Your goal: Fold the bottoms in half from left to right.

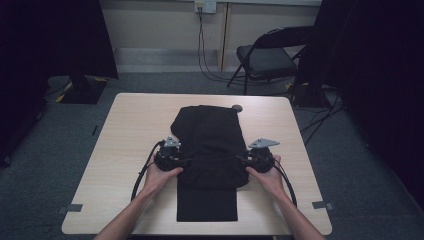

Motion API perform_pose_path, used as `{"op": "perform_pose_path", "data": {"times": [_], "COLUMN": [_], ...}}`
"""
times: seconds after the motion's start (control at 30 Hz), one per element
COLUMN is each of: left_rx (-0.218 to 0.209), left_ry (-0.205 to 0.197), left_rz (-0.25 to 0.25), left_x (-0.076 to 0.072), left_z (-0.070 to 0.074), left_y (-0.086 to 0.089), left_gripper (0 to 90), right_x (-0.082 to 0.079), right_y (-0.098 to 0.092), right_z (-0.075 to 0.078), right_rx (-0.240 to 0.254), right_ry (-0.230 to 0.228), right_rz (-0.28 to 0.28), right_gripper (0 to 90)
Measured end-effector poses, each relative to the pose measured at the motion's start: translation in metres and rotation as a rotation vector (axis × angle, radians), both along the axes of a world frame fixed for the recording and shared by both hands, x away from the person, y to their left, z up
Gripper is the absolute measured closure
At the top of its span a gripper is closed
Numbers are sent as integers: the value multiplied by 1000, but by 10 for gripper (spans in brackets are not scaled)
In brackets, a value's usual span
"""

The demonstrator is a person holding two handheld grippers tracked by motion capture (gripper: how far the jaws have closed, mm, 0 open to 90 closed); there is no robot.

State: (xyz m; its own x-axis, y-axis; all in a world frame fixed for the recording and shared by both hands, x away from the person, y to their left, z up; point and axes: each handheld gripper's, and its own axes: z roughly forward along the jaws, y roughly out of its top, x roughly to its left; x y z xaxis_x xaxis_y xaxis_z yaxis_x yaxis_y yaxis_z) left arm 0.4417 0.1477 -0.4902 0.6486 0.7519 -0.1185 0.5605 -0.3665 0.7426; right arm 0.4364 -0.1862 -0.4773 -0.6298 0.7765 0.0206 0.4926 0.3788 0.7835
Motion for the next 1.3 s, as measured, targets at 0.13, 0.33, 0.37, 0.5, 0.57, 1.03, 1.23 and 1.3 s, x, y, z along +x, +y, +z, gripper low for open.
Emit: {"op": "perform_pose_path", "data": {"times": [0.13, 0.33, 0.37, 0.5, 0.57, 1.03, 1.23, 1.3], "left_rx": [-58, -26, -38, -62, -46, 57, 66, 47], "left_ry": [-10, -102, -95, -88, -92, -5, 16, 24], "left_rz": [-44, -104, -119, -154, -138, -387, -373, -365], "left_x": [-8, -36, -40, -50, -50, -84, -85, -80], "left_z": [10, 28, 29, 32, 33, 11, 10, 12], "left_y": [3, -5, -4, 2, 5, -24, -21, -20], "left_gripper": [450, 439, 439, 425, 422, 408, 380, 384], "right_x": [-10, -40, -46, -68, -76, -83, -98, -102], "right_y": [-3, -5, -6, -6, -4, 50, 62, 63], "right_z": [6, 12, 12, 15, 14, 11, -14, -13], "right_rx": [73, 90, 101, 116, 94, 66, -22, -31], "right_ry": [29, 24, 26, 36, 39, 46, 95, 97], "right_rz": [60, 141, 155, 217, 240, 359, 413, 438], "right_gripper": [543, 529, 527, 520, 514, 482, 458, 459]}}
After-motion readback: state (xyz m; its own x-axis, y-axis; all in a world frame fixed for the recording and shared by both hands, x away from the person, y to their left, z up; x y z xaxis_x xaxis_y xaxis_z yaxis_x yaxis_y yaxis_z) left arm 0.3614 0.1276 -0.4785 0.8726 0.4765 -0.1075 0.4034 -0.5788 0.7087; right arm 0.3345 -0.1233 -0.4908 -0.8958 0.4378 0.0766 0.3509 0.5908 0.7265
